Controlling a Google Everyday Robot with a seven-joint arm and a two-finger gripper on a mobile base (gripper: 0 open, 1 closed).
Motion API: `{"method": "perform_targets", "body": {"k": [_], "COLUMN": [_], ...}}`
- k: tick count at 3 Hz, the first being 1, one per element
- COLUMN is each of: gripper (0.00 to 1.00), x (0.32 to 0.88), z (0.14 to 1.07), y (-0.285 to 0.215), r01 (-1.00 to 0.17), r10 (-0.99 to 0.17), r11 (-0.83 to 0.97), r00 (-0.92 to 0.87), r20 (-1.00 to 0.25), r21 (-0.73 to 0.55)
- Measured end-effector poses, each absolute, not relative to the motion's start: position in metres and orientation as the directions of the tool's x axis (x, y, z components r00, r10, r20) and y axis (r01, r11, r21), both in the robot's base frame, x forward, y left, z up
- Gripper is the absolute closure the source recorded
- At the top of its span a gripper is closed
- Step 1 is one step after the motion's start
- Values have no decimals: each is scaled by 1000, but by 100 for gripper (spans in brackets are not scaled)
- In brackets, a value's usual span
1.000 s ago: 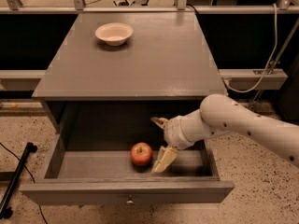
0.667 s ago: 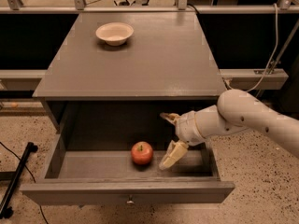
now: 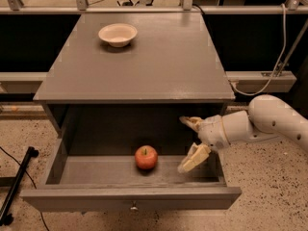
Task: Place apple into top drawer
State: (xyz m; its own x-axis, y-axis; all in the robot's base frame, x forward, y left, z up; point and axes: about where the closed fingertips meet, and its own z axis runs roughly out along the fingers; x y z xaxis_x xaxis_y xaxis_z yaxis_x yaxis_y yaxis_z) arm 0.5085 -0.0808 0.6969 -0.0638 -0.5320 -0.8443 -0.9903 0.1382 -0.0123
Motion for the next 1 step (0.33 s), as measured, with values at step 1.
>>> {"method": "perform_targets", "body": {"k": [1], "gripper": [0], "x": [506], "z": [706], "y": [-104], "r01": [-982], "r10": [-498], "r11": [187], "r00": [-113], "r20": [-860], "r21": [20]}}
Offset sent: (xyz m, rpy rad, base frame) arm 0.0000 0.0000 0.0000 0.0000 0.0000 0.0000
